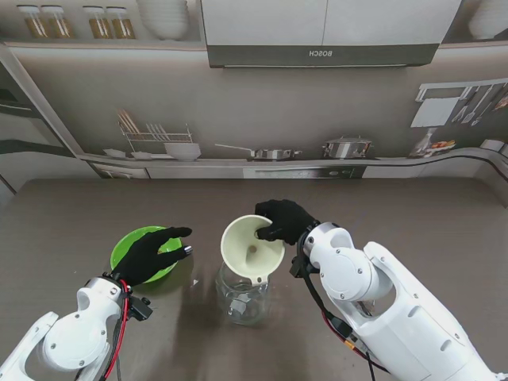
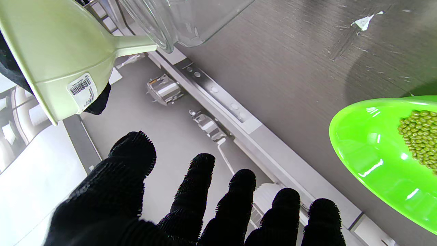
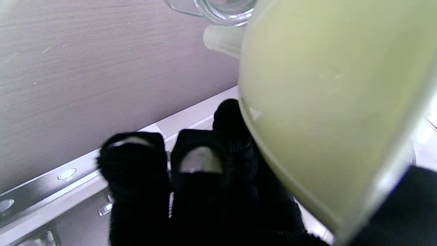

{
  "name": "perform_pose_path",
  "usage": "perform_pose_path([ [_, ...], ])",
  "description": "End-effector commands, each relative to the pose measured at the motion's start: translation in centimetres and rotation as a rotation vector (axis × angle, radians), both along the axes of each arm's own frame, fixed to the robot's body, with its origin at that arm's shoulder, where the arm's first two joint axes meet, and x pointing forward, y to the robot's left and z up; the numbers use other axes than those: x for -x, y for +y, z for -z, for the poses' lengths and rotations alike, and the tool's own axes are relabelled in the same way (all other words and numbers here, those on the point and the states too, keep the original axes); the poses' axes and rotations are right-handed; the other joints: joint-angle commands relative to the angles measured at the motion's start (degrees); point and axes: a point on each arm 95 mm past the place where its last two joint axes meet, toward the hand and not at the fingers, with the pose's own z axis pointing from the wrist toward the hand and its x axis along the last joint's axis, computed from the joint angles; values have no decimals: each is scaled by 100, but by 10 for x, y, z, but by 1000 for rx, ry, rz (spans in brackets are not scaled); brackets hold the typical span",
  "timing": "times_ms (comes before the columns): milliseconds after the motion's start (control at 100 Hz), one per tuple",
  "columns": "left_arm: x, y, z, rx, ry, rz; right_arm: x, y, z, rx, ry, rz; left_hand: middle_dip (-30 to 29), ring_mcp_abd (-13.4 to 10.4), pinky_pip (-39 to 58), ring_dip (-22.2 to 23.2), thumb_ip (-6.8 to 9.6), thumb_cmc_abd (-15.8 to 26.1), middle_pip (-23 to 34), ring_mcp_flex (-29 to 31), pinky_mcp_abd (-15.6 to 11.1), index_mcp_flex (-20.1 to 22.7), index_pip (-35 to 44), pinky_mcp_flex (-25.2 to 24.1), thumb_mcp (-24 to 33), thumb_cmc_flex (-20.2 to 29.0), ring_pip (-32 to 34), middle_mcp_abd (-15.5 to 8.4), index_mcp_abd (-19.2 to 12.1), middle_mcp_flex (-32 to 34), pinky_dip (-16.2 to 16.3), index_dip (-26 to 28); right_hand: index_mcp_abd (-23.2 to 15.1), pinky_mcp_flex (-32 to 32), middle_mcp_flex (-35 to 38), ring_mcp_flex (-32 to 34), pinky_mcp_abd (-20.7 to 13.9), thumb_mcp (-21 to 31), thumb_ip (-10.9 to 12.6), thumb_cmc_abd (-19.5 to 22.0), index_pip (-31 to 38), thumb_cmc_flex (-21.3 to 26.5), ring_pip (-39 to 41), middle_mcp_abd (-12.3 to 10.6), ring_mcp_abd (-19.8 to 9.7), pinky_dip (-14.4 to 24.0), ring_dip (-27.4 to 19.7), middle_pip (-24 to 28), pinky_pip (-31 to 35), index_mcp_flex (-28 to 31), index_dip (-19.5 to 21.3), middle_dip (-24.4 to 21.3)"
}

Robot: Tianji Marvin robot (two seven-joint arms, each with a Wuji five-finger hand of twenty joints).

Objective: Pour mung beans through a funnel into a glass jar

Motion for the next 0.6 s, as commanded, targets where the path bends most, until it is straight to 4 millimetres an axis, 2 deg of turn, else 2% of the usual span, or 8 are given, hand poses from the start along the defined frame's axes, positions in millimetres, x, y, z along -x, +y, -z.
perform_pose_path([
  [0,2,-2,1,3,12,12,5,3,7,4,26,-20,56,-15,-113,-23,151,272,13,-71,-201,40,-37,-92,-119,152,-56,-12,-115,80,55,-3,-70,173,364,198,118,349,40,66,182,312,169,-64,-206,45,46,212,267,232,188,99],
  [180,1,-2,1,2,13,15,7,5,6,-11,23,-23,56,-22,-112,-24,150,277,13,-76,-202,53,-31,-89,-127,145,-58,-20,-126,81,55,-1,-62,180,353,200,91,351,40,69,177,318,182,-66,-228,44,48,220,279,226,200,89],
  [590,1,-2,1,2,12,16,20,5,-8,-59,-4,-31,57,-18,-113,-24,151,287,13,-75,-197,21,-45,-91,-135,147,-58,-24,-122,81,55,-5,-26,181,352,198,137,361,43,57,165,339,225,-33,-185,44,61,237,297,240,208,61],
])
